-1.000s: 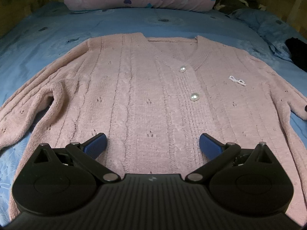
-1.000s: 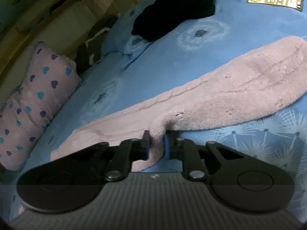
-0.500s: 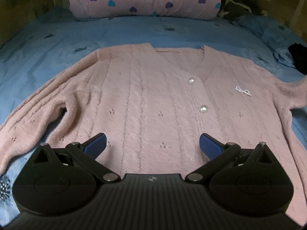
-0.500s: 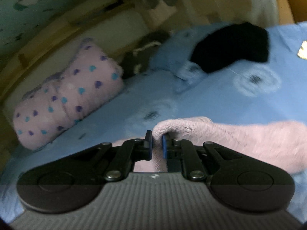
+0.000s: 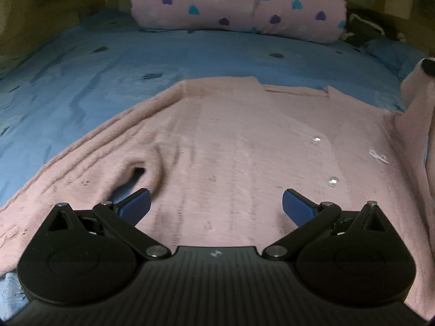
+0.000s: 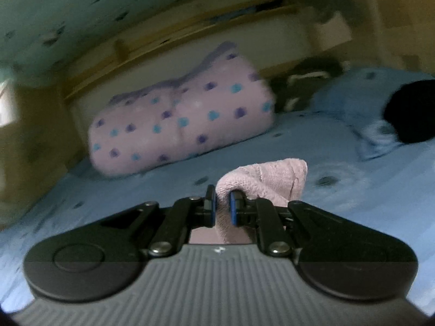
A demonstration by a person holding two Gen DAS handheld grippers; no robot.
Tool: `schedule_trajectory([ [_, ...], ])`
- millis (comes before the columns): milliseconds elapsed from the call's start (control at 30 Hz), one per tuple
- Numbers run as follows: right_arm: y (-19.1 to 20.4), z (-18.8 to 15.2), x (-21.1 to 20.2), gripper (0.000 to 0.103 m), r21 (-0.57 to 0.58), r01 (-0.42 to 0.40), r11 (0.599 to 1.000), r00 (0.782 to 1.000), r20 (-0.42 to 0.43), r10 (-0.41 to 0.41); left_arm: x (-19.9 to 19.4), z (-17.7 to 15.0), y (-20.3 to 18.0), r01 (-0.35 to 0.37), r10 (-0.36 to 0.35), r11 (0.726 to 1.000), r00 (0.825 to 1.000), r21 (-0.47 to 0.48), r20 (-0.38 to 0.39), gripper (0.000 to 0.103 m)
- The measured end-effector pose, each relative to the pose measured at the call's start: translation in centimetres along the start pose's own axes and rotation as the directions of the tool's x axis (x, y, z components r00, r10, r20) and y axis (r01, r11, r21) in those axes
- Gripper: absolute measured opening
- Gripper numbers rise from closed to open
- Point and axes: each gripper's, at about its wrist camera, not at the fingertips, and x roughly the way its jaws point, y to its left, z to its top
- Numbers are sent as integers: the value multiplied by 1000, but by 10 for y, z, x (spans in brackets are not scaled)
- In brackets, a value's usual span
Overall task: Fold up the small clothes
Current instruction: 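Close the right gripper on the sleeve cuff and lift it, then carry the cuff across the cardigan body and open the right gripper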
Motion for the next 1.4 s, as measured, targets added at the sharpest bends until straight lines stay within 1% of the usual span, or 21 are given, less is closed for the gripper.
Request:
schedule_trajectory([
  [67, 13, -5, 13, 14, -14, -39, 999, 998, -40, 39, 2, 2, 5, -7, 7, 1000, 1000, -17, -9, 103],
  [200, 37, -25, 44, 14, -53, -77, 996, 987, -145, 68, 3, 4, 12, 0, -1, 999, 1000, -41, -20, 103],
  [333, 47, -49, 71, 14, -41, -93, 995, 956, -282, 78, 4, 4, 12, 4, -6, 999, 1000, -45, -30, 103],
  [467, 55, -72, 84, 16, -45, -118, 992, 929, -359, 94, 7, 4, 12, -1, -1, 999, 999, -44, -33, 103],
  [567, 55, -85, 93, 17, -26, -125, 992, 904, -414, 103, 8, 4, 11, 1, -2, 999, 999, -44, -34, 103],
  [600, 53, -90, 93, 19, -23, -125, 992, 900, -424, 104, 9, 4, 11, 0, -1, 999, 999, -42, -33, 103],
  [633, 52, -92, 92, 19, -24, -130, 991, 899, -424, 108, 9, 3, 10, 0, -1, 999, 999, -39, -32, 103],
  [667, 51, -92, 92, 22, -25, -138, 990, 900, -421, 114, 10, 3, 10, 0, -1, 999, 1000, -36, -30, 103],
  [733, 49, -91, 85, 30, -23, -149, 989, 892, -435, 124, 11, 2, 7, 3, -3, 1000, 1000, -27, -27, 103],
  [767, 48, -89, 82, 37, -19, -155, 988, 885, -447, 130, 11, 1, 5, 7, -8, 1000, 1000, -21, -25, 103],
  [800, 46, -85, 77, 42, -12, -163, 986, 877, -460, 140, 11, 0, 3, 12, -12, 1000, 1000, -17, -26, 103],
  [867, 40, -76, 66, 43, 0, -190, 982, 868, -468, 168, 10, -2, -1, 31, -31, 1000, 999, -4, -29, 103],
  [933, 33, -65, 51, 43, 1, -211, 978, 871, -454, 188, 8, -3, -9, 36, -36, 999, 999, 17, -28, 103],
  [1000, 23, -54, 37, 43, -1, -220, 975, 881, -429, 199, 3, -4, -18, 32, -31, 998, 999, 47, -21, 103],
  [1067, 12, -45, 27, 43, -13, -215, 977, 891, -413, 190, -4, -3, -28, 33, -32, 997, 999, 71, -12, 103],
  [1200, -13, -31, 17, 43, -85, -146, 986, 918, -383, 102, -18, 2, -54, 61, -61, 993, 998, 106, -3, 103],
  [1267, -30, -28, 14, 43, -92, -103, 990, 932, -357, 64, -25, 4, -71, 77, -78, 989, 997, 128, 4, 103],
  [1300, -41, -28, 14, 43, -77, -77, 994, 938, -343, 46, -28, 5, -81, 86, -88, 986, 996, 140, 9, 103],
  [1333, -50, -26, 14, 43, -63, -50, 997, 940, -340, 25, -31, 6, -91, 95, -98, 984, 995, 151, 13, 103],
  [1400, -65, -21, 17, 45, -45, 3, 999, 933, -360, -19, -36, 8, -111, 123, -127, 978, 992, 168, 15, 103],
])
